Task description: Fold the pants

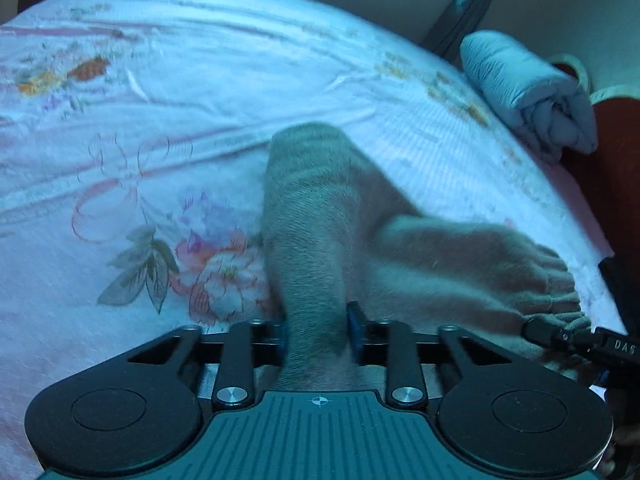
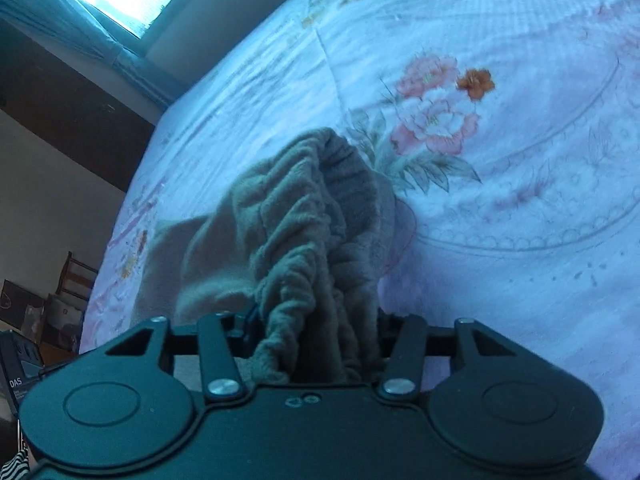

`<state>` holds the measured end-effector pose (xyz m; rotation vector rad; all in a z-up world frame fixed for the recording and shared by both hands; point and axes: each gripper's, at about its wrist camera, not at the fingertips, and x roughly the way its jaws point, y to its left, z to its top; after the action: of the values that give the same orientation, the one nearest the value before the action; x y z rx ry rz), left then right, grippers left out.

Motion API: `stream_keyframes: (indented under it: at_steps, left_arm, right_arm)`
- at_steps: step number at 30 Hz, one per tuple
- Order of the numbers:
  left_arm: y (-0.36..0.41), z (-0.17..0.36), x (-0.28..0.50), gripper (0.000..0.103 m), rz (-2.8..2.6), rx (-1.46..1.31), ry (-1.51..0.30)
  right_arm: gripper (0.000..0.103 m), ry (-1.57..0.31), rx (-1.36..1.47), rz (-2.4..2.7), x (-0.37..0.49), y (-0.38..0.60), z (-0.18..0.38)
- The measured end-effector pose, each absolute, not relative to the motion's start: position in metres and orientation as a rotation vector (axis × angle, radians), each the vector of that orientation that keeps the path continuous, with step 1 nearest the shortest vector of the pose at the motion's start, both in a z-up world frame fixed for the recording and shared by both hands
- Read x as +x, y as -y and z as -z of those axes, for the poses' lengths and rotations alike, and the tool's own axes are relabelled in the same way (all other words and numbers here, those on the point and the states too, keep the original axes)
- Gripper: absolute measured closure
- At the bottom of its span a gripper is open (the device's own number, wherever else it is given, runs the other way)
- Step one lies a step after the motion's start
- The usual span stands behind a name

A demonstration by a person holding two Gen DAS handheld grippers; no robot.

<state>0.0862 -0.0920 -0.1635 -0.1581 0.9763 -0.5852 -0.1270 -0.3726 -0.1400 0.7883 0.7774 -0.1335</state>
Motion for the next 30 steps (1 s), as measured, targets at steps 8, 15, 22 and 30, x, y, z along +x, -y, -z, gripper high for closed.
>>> stream_keyframes:
  at_steps: [8,15,22,30]
  left_arm:
    - [0.098,0.117,0.097,0.081,0.609,-0.218,-0.809]
    - [0.11,0.077,0.181,0.081,0.582,-0.205,-0.698]
    - [0.146,0.088,0.301,0.081,0.5,-0.143,-0.682]
    - [0.18,0.167,0.375,0.076,0.426,-0.025,-0.782]
  right_arm:
    - [0.067,-0.649,0.694,0.089,-0.11,0.361,0.092]
    - [0.067,-0.554,0.666,0.039,-0.042,0.376,0.055]
    - [0.067,-0.552,0.684,0.029,0.08,0.401,0.067]
    - [0.062,-0.667,0.651,0.116,0.176,0.419,0.134]
